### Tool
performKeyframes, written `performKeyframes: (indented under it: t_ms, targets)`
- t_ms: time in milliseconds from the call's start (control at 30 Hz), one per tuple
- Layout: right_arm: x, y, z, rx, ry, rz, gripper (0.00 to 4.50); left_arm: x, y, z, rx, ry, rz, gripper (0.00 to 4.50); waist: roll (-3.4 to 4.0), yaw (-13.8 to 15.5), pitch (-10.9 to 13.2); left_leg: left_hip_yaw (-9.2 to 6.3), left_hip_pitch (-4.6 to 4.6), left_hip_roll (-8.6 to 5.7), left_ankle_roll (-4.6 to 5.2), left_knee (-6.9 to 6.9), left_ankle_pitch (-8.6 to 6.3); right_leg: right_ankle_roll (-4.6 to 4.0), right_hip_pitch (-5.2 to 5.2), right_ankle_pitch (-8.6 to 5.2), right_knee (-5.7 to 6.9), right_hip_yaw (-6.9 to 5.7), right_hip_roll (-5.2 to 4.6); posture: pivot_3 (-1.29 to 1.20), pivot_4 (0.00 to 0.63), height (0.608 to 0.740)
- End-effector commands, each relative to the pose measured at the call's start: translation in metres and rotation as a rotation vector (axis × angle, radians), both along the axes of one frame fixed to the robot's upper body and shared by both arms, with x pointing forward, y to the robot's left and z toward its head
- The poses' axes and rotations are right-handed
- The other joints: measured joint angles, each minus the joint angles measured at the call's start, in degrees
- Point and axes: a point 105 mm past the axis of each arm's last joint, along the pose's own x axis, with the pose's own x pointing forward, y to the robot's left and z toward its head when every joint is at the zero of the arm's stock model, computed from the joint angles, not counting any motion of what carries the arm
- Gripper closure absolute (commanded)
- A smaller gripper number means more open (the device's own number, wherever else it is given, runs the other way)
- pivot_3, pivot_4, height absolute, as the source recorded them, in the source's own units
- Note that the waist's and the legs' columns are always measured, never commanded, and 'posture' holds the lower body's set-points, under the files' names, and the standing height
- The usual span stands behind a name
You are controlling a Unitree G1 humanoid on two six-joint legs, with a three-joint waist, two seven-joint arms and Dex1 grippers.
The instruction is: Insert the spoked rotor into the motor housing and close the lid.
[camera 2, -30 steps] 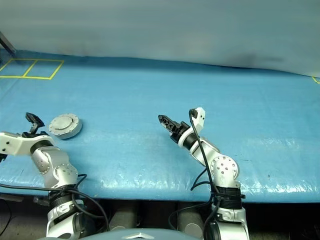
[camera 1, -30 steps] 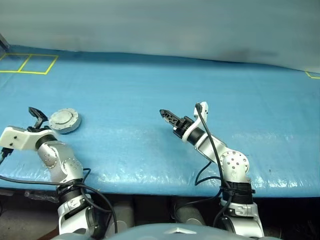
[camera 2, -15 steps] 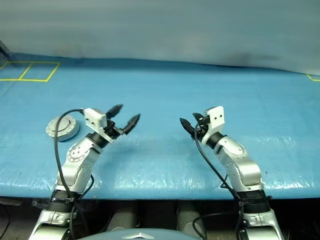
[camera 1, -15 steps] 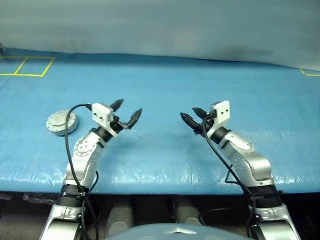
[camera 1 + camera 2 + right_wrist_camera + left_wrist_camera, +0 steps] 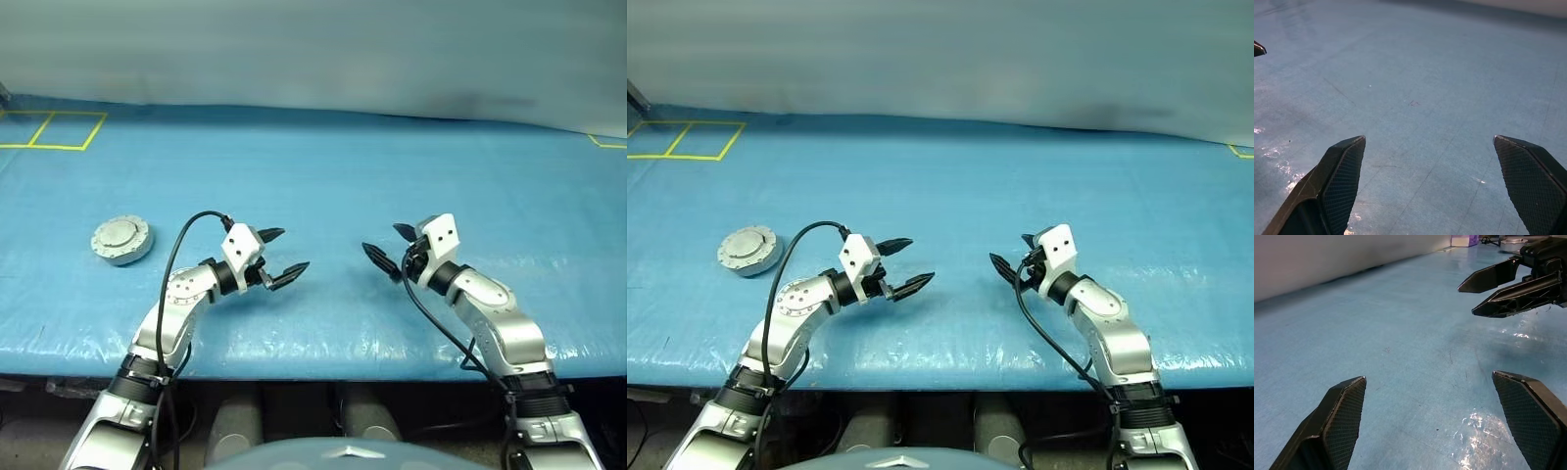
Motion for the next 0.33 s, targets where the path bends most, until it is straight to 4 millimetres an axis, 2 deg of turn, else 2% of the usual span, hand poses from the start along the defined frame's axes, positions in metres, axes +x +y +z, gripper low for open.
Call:
performKeyframes:
  t_ms: [33, 333]
  targets:
    - [0.0007, -0.0003, 0.0120, 0.001, -0.058, -0.016, 0.04, 0.0020, -0.0024, 0.0087, -0.011, -0.033, -0.002, 0.00, 0.00, 0.2, 0.0, 0.00, 0.00, 0.00, 0.00, 0.00, 0.00, 0.00, 0.00, 0.00, 0.00, 0.00, 0.00, 0.00, 0.150, 0.740]
    - [-0.0017, -0.0046, 0.0107, -0.009, -0.061, -0.057, 0.04, 0.0029, -0.0056, 0.0094, -0.016, -0.042, -0.004, 0.00, 0.00, 0.8, 0.0, 0.00, -0.02, 0.00, 0.00, 0.13, 0.00, 0.02, 0.04, 0.01, 0.01, 0.00, -0.01, 0.00, 0.150, 0.740]
